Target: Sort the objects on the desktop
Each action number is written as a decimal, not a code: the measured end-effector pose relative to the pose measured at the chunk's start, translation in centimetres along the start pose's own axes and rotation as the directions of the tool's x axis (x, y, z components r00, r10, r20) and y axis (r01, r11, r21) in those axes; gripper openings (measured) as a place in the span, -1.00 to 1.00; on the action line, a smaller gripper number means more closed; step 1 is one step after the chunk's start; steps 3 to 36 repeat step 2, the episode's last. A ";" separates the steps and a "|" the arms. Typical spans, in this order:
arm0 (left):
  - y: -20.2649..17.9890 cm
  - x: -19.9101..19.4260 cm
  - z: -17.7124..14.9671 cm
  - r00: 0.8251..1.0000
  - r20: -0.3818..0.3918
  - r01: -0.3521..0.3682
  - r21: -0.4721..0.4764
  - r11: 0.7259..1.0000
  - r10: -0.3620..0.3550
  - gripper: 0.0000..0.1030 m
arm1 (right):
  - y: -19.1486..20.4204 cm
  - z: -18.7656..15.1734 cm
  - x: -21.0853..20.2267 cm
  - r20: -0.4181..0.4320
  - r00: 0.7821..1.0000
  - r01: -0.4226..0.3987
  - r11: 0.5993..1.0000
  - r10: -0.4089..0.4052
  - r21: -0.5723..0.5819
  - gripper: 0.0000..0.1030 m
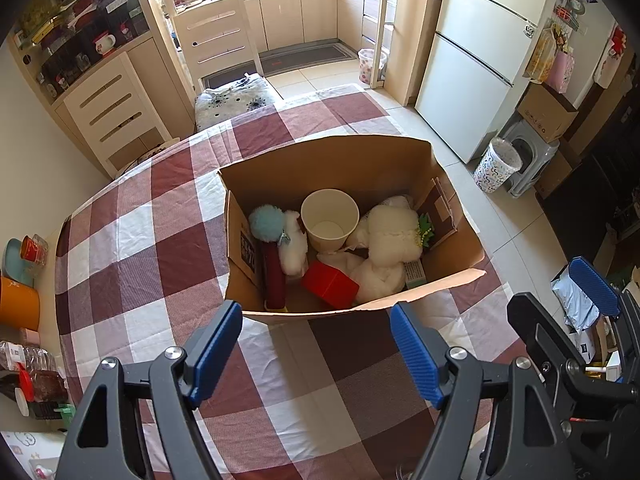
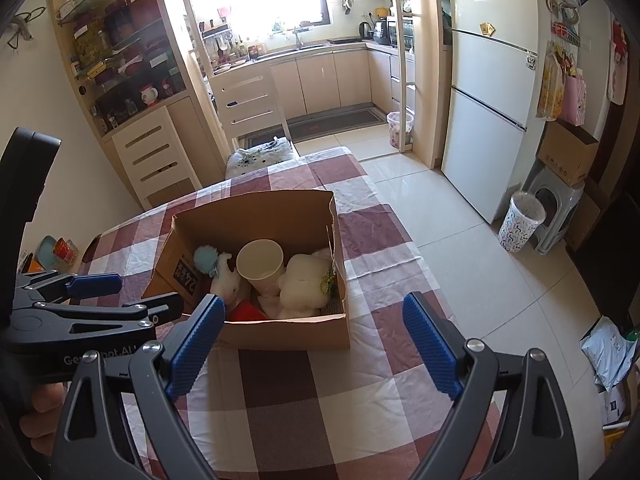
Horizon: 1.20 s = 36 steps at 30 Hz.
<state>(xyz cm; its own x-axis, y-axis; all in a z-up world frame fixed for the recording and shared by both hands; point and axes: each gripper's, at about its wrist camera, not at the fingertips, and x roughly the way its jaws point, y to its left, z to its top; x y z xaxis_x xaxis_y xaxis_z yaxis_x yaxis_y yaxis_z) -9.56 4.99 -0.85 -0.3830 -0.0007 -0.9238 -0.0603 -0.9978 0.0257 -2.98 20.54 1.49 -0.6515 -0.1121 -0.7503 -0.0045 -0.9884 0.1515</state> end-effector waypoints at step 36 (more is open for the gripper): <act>0.0 0.1 0.0 1.000 -0.004 -0.001 -0.001 1.000 0.001 0.53 | 0.0 0.0 0.0 0.000 1.000 0.000 1.000 0.000 0.000 0.78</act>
